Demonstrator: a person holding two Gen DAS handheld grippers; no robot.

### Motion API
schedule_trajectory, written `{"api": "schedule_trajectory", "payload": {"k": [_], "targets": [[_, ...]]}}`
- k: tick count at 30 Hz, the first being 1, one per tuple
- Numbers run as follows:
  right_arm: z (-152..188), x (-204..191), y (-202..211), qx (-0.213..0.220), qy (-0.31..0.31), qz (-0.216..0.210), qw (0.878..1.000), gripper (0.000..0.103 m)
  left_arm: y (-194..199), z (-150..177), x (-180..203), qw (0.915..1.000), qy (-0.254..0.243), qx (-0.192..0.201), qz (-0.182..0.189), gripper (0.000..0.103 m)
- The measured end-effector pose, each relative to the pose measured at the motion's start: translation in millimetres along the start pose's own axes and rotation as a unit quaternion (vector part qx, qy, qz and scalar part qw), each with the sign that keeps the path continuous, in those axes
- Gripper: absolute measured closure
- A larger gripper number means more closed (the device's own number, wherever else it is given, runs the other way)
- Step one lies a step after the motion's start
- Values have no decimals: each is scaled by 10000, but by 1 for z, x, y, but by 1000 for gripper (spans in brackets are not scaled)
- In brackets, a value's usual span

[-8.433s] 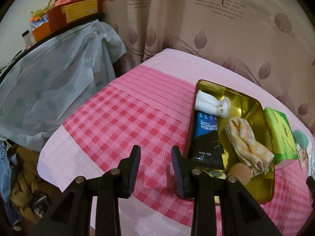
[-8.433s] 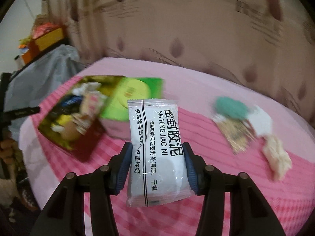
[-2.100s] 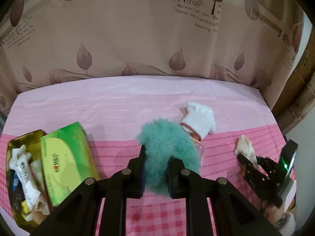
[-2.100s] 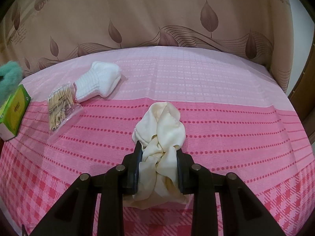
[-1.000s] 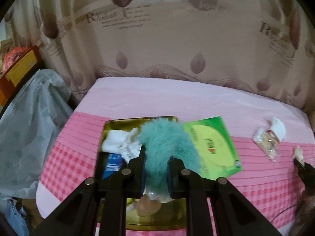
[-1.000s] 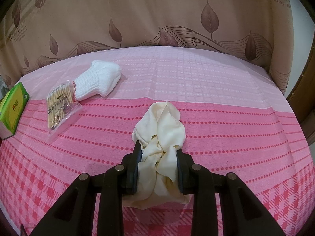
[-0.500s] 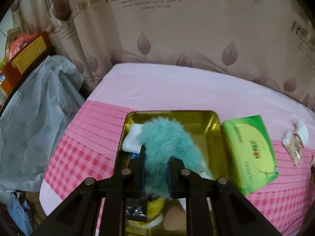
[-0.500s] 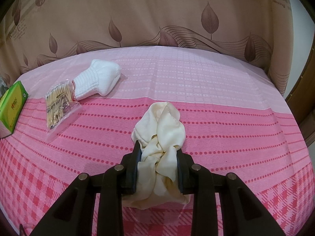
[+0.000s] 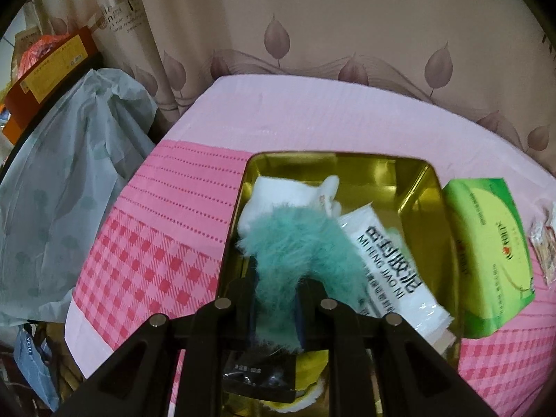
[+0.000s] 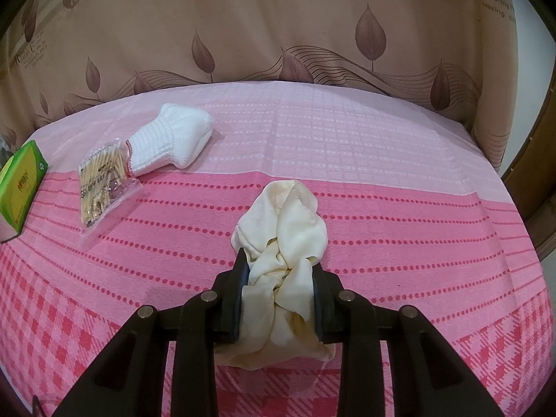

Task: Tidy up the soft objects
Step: 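Lower the green pom-pom into the gold tin and open the left tool, then carry the cream scrunchie into the gold tin and open the right tool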

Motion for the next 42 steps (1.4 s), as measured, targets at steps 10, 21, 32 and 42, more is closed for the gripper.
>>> {"api": "schedule_trajectory", "payload": {"k": [10,21,32,42], "targets": [[0,-1,0,-8,-11,22,10000,74,6,7,-7,10000,36,-12,22,70],[0,0,-1,-10,-1,38,10000,72,51,24,-5,9990,34,412,138,64],[0,5,-2,-23,-41,42,10000,70,85,65,-8,9952,-234,886,-349,64],[0,-6,2,-53,7,318,9995,73,77,88,-23,9951,-82,900,-399,64]]}}
Point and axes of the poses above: each gripper's, at about its wrist camera, not at the fingertips, and y roughly against the way its jaws point, x to its right, z to its underside, the point moved 2 cm from there along -y, roughly the way its jaws point, and after that the axes turned 12 degrees about z, right-handed, at the moved point
